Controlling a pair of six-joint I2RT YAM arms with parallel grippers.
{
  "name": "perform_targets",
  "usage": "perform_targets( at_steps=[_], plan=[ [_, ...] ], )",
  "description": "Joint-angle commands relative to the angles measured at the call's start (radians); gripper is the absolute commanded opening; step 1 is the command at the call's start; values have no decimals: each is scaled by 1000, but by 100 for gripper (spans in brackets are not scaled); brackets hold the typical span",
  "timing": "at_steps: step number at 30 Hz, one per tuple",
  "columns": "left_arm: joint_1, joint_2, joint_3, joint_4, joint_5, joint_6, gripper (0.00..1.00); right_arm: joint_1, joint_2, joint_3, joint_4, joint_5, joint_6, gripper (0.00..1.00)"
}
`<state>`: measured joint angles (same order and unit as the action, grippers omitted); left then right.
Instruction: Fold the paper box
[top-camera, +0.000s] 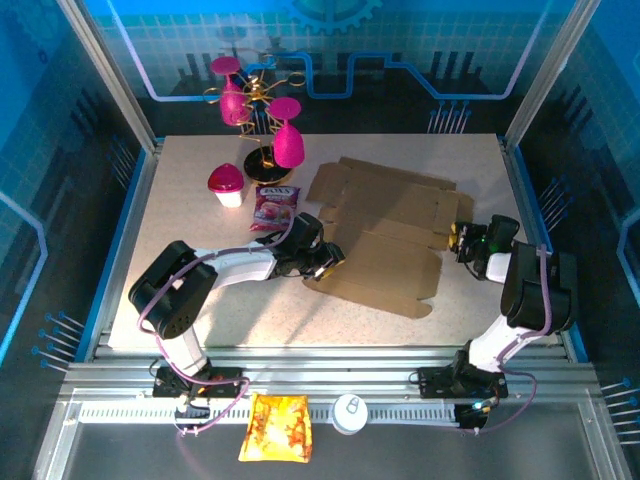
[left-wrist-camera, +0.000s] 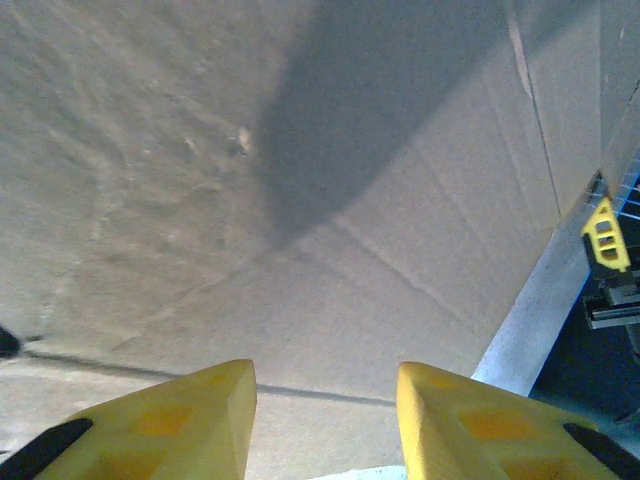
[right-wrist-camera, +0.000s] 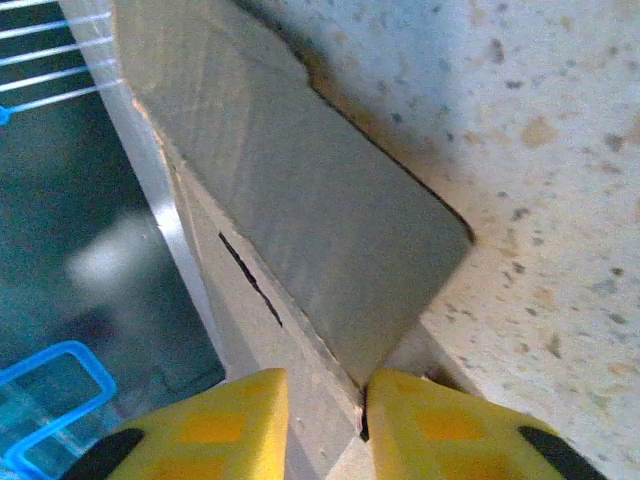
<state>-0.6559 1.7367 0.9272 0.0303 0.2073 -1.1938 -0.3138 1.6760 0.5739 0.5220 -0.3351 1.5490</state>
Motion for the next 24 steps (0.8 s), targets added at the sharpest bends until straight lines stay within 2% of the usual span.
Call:
perform_targets(
  at_steps=[1,7,13,20,22,24],
  plan=[
    [9,-28,1,-24,13,21,42,7,21,10,72,40,-19,19],
    [8,-74,9,-63,-4,45,42,9,50,40,82,34,-36,0],
    [8,-121,13,-99,-15,63,44,11,29,60,45,37,-56,0],
    [16,-113,59,-148,-13,83,47,13,19,49,-28,36,-59,41],
    [26,-104,72,-167,-4,83,47,11,20,57,-52,32,-74,47],
    [35,-106,88,-210,0,91,47,11,6,103,-149,16,-122,48]
  ],
)
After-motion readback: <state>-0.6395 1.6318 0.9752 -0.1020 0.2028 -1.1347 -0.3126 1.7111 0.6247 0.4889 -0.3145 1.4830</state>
